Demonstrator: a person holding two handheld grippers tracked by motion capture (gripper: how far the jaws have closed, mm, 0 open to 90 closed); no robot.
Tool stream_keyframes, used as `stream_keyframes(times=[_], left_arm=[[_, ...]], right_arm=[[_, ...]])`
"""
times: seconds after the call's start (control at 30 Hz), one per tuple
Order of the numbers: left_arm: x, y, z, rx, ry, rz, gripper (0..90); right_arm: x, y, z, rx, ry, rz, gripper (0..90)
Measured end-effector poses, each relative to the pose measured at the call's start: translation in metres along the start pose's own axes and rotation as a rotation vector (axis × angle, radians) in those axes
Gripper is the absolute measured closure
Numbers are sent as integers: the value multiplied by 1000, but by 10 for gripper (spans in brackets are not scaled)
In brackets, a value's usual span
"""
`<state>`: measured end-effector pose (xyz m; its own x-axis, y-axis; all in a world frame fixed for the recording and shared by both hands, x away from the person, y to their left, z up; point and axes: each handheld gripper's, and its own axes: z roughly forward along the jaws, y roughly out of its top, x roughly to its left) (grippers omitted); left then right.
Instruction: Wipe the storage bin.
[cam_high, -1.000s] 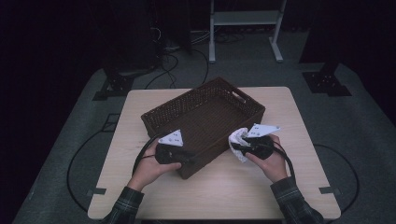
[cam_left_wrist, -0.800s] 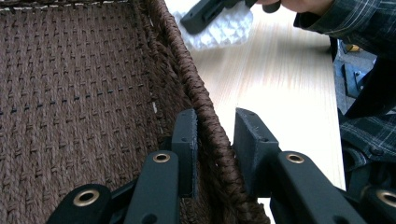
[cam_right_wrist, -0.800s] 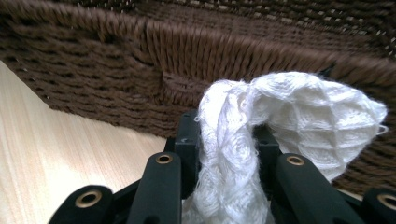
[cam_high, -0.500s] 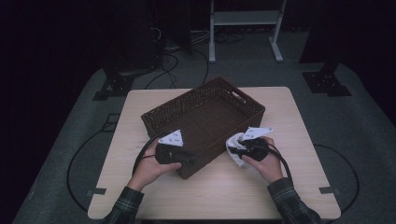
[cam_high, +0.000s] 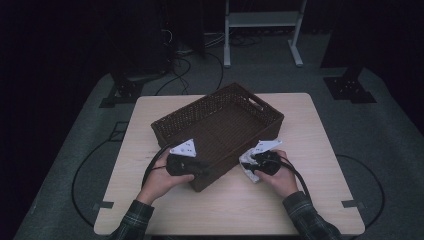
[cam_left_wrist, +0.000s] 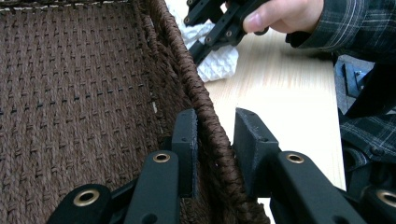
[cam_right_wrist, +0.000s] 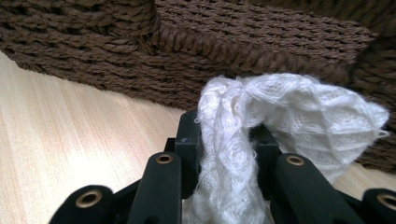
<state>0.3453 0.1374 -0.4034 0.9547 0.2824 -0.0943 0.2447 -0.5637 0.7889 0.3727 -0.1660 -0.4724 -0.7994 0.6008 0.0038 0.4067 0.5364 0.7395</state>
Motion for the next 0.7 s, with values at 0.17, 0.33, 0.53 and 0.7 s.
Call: stream_keyframes(times=[0.17,0.33,0.53,0.7], left_arm=[[0,0,0,-1,0,0,697],[0,0,0,-1,-2,-1,698],[0,0,0,-1,-2,-1,697],[0,0,0,-1,-2,-2,697]], right_arm=[[3,2,-8,-16,-7,-17,706],[10,11,-27,-70,-14,-34,704],[14,18,-48,-151,-7,-31,705],[20,28,-67,-230,4,-38,705]])
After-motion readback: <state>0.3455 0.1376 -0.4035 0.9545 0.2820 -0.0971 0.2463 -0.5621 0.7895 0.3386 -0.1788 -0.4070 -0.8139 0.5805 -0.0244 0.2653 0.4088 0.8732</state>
